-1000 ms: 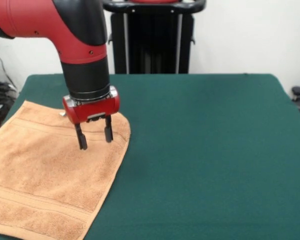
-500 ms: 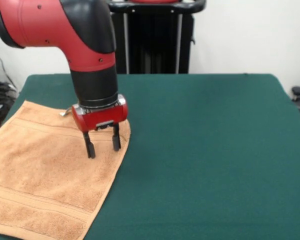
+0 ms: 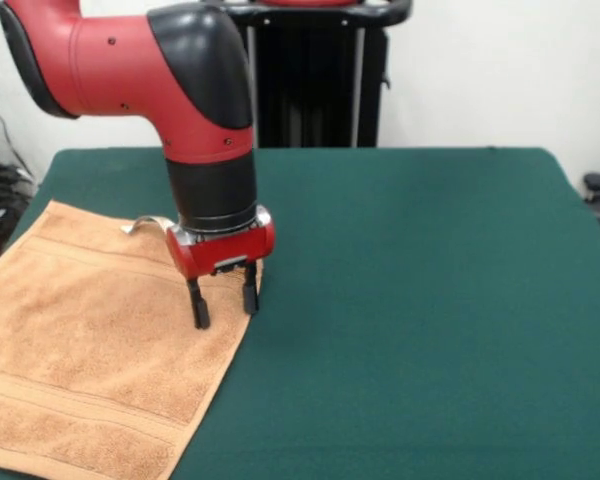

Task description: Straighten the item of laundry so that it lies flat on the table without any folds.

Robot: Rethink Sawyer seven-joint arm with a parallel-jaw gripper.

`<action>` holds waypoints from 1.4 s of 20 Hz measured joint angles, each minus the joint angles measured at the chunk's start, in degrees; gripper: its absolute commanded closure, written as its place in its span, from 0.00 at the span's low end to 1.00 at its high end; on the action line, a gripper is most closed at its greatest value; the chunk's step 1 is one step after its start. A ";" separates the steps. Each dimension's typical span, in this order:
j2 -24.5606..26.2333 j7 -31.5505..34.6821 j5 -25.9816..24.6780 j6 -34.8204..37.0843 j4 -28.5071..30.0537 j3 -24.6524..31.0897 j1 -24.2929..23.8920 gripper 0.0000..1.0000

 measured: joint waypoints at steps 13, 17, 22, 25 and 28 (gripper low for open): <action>0.44 0.00 1.91 0.13 -0.33 -0.15 -0.14 0.00; 1.30 0.00 4.65 0.13 0.85 3.51 -4.44 0.00; 3.18 0.00 9.22 0.41 2.62 8.72 -10.69 0.00; 3.99 0.00 11.05 0.38 3.32 10.37 -12.77 0.00; 4.20 0.00 11.72 0.34 3.45 10.78 -13.16 0.00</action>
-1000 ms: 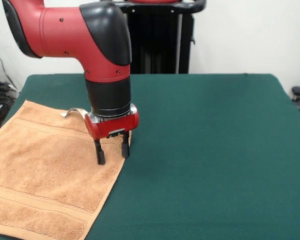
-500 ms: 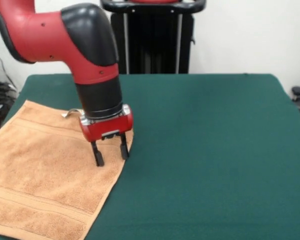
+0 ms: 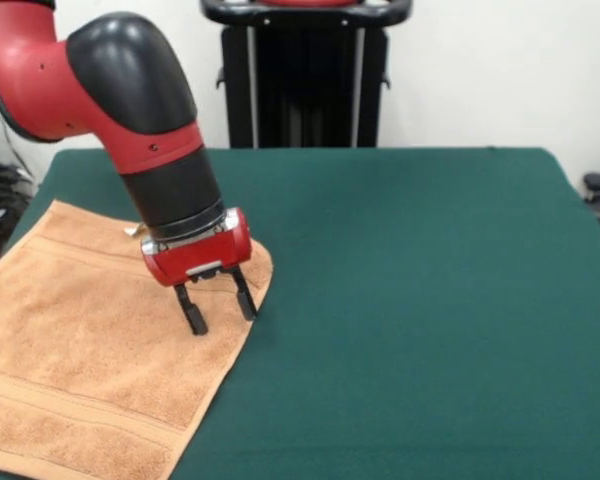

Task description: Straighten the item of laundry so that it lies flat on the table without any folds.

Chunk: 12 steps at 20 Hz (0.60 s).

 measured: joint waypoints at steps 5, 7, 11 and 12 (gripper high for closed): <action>0.08 0.00 0.01 -1.65 -0.03 -0.08 1.21 0.00; 0.20 0.00 0.02 -2.36 -0.07 -0.11 1.67 0.00; 0.45 0.00 0.25 -4.51 -0.02 -0.05 2.60 0.00; 0.53 0.00 0.44 -4.79 0.00 0.00 2.64 0.00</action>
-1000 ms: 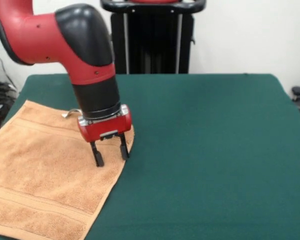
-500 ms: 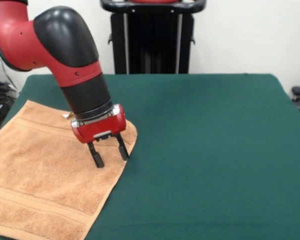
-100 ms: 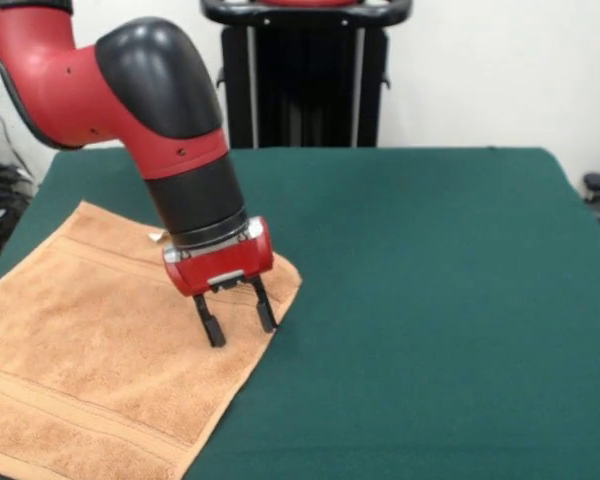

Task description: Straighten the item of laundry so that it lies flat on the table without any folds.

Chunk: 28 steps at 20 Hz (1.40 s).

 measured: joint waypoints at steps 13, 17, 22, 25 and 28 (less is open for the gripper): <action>0.78 0.00 5.95 -0.61 0.31 0.31 0.11 0.00; 0.43 0.00 10.26 -0.19 0.15 -1.39 1.97 0.00; -0.52 0.00 14.26 1.92 -1.08 -5.13 6.09 0.00; -0.99 0.00 15.47 4.21 -2.40 -7.69 9.13 0.00; -1.25 0.00 16.17 6.79 -3.39 -9.71 11.71 0.00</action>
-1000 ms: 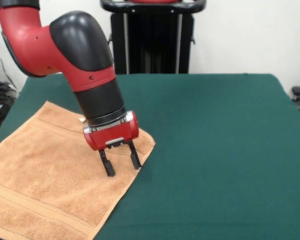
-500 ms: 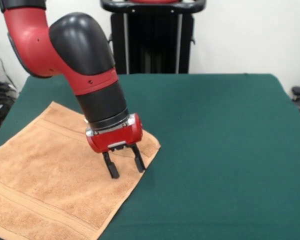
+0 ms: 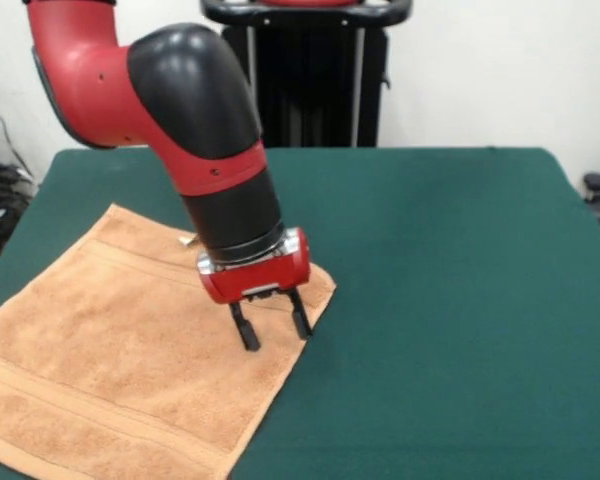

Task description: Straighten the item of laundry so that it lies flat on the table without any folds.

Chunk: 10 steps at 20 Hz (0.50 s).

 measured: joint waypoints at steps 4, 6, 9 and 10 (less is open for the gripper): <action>-0.14 0.00 0.14 5.15 -1.08 -2.13 3.33 0.00; -0.14 0.00 0.15 7.84 -1.42 -2.84 4.57 0.00; -0.02 0.00 0.13 13.01 -1.65 -3.74 6.23 0.00; 0.07 0.00 0.14 13.88 -1.66 -3.80 6.39 0.00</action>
